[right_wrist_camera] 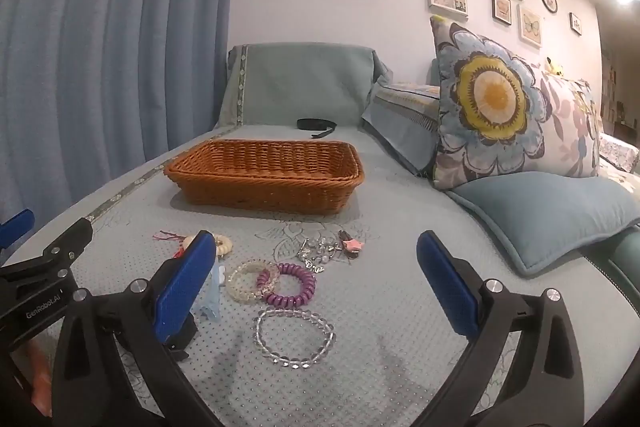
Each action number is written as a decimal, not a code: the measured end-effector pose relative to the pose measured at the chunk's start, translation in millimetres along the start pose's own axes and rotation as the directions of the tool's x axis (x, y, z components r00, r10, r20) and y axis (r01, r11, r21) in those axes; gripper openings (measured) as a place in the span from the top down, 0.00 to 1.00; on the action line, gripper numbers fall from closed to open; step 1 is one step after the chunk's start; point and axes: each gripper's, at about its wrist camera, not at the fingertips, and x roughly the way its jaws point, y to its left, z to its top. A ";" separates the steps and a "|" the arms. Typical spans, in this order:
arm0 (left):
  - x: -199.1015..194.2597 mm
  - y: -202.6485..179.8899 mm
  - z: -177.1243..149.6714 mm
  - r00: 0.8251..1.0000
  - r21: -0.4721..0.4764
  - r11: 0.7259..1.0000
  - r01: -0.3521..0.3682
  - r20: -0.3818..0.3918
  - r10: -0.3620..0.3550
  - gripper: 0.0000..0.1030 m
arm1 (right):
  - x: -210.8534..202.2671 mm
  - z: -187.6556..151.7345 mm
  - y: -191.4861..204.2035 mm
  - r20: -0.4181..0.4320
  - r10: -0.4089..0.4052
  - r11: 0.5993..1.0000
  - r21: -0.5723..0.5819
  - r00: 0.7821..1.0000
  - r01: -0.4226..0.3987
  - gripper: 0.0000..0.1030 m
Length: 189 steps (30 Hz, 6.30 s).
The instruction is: Organize jewelry
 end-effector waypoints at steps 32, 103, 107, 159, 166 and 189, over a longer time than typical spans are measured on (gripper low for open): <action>-1.4 0.6 -0.6 1.000 0.010 1.000 -0.001 0.014 0.001 0.09 | 1.8 2.1 0.8 -0.006 0.001 1.000 0.000 1.000 -0.001 0.08; 51.3 -13.1 -12.9 0.781 -0.094 0.911 0.402 -0.484 -0.395 0.53 | 52.3 -8.6 -36.0 -0.470 0.190 0.981 0.068 0.862 -0.179 0.61; 54.8 -21.1 -19.9 0.768 -0.079 0.910 0.406 -0.510 -0.387 0.56 | 61.5 -20.5 -25.5 -0.500 0.178 0.983 0.044 0.848 -0.180 0.65; 139.8 -22.0 118.9 0.899 -0.059 0.939 0.338 -0.274 -0.341 0.94 | 117.7 133.5 6.9 -0.255 0.196 0.968 -0.104 0.947 -0.228 0.94; 208.2 -49.9 130.5 0.896 -0.022 0.944 0.330 -0.307 -0.321 0.93 | 201.6 135.1 13.1 -0.320 0.231 0.964 -0.051 0.919 -0.260 0.94; 184.1 -39.4 121.4 0.882 -0.062 0.917 0.395 -0.256 -0.397 0.51 | 200.5 116.1 -42.7 -0.316 0.292 0.955 0.140 0.903 -0.260 0.52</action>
